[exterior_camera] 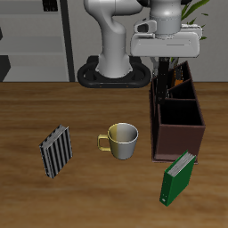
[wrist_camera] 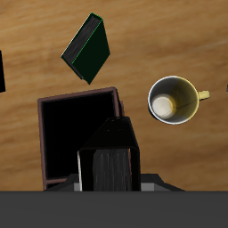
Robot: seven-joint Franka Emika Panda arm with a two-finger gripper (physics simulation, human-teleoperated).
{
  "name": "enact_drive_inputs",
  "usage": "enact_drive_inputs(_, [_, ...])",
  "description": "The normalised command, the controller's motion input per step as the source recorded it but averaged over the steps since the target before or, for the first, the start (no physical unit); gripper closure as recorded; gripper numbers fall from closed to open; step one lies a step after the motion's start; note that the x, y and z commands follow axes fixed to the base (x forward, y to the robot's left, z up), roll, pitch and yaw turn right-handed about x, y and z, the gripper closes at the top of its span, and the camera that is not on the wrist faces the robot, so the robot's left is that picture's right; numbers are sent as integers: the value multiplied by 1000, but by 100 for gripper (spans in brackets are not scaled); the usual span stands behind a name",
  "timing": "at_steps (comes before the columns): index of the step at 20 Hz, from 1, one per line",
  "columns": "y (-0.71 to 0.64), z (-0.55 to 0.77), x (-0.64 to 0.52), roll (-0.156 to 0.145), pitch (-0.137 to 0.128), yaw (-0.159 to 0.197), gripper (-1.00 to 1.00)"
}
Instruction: Place the yellow book into the left desk caddy's front compartment and place the orange book into the left desk caddy's left compartment and place the black book into the left desk caddy's back compartment
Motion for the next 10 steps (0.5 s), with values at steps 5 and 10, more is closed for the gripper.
enact_drive_inputs(5, [335, -113, -438, 7, 3, 15, 100])
enact_drive_inputs(10, [385, 29, -440, 52, -35, 46, 100])
